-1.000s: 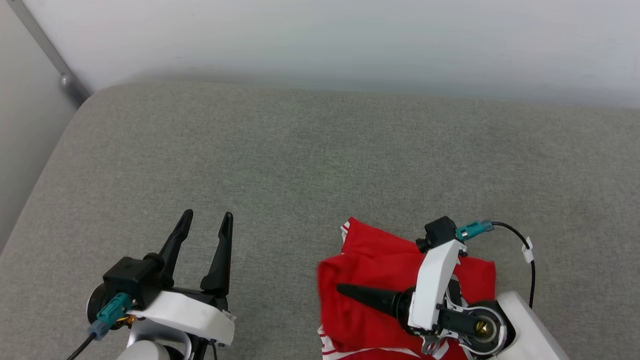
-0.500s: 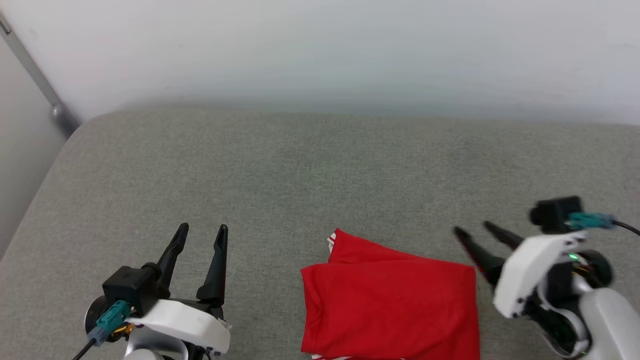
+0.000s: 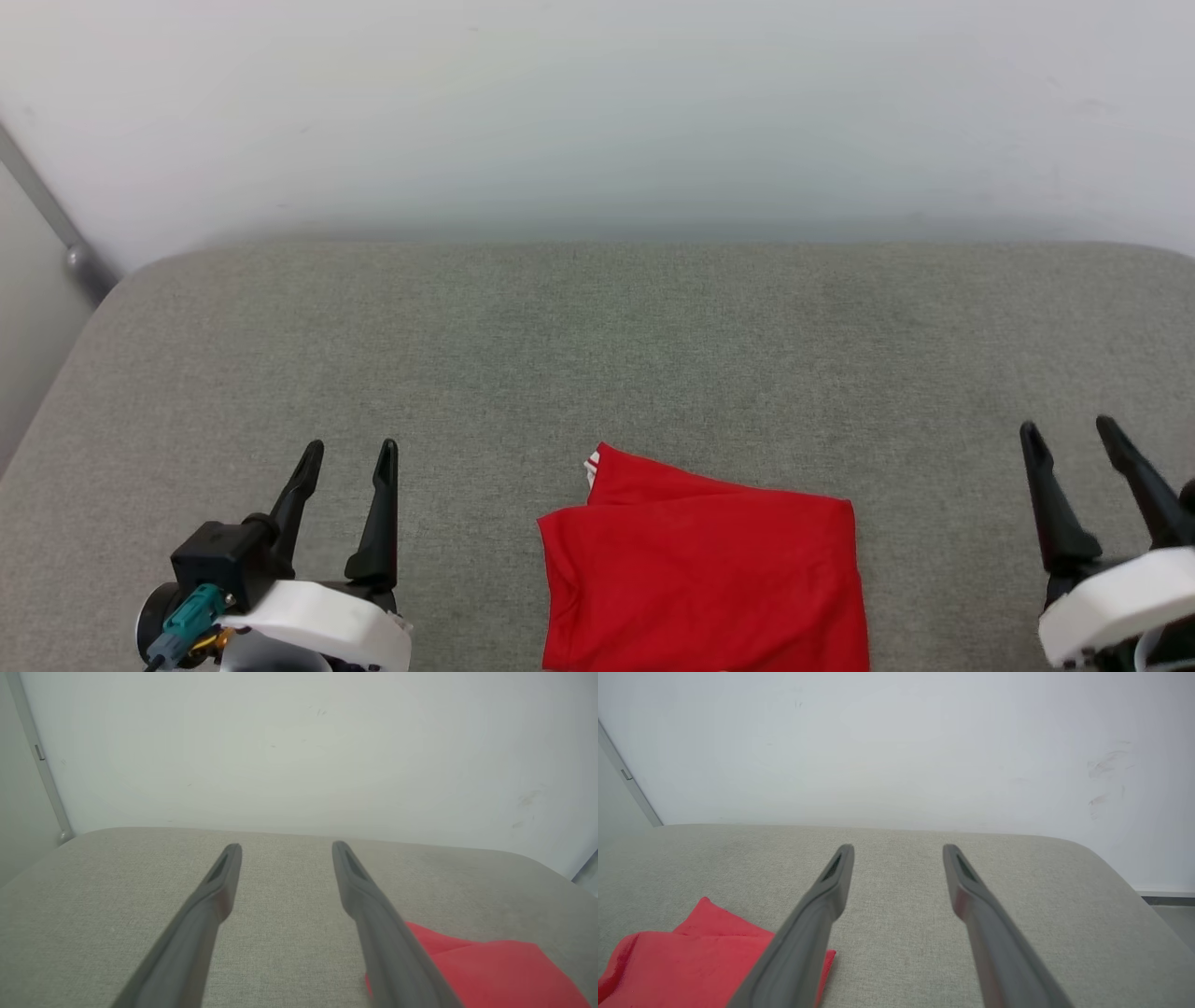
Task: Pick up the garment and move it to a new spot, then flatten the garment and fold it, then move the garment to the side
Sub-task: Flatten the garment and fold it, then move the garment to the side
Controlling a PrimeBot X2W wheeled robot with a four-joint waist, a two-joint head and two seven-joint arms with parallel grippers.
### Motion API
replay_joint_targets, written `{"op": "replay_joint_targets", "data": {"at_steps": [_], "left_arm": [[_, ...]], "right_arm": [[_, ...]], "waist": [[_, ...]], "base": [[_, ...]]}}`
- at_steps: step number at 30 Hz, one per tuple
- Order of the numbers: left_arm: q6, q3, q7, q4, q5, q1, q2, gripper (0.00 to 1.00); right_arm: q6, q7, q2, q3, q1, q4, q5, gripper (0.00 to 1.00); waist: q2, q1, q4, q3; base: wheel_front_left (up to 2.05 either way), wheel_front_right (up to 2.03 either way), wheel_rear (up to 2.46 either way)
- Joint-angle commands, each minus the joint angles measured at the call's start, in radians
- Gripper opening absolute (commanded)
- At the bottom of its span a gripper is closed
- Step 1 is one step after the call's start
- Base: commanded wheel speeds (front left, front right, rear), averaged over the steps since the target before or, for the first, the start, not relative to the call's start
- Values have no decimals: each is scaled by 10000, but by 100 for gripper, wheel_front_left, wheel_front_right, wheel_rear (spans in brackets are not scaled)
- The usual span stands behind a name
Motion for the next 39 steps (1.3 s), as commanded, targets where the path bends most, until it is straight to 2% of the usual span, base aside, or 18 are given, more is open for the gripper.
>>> {"op": "replay_joint_targets", "data": {"at_steps": [1,8,14,21,26,31,34,39], "left_arm": [[-3,-6,-30,37,65,139,12,100],[196,53,-50,84,64,567,-34,100],[263,106,-60,106,-16,756,-108,100],[249,137,-68,163,-50,655,-151,100],[274,198,-75,141,-28,617,-177,100],[226,401,-87,15,102,601,-243,100],[119,548,-93,-17,137,515,-278,100],[-207,862,-92,-151,412,332,-420,100]], "right_arm": [[-4,-77,144,-18,354,-223,-119,100],[-4,-14,722,282,1402,-1117,-353,100],[-4,136,889,383,1593,-1452,-425,100],[-4,407,934,345,1590,-1547,-344,100],[-4,1134,986,55,1657,-1207,188,100],[-4,2805,797,-1186,1393,-288,1363,100],[-3,3948,473,-2060,1146,428,2054,100],[-1,6205,212,-3016,703,1594,3179,100]], "waist": [[-1,0,-1,-54],[-1,0,-131,-313],[-1,0,-186,-382],[-1,0,-251,-322],[-1,0,-290,-269],[-1,0,-252,-165],[-1,0,-94,-67],[-1,0,331,149]], "base": [[0,0,0],[0,0,0],[0,0,0],[0,0,0],[0,0,0],[0,0,0],[0,0,0],[0,0,0]]}}
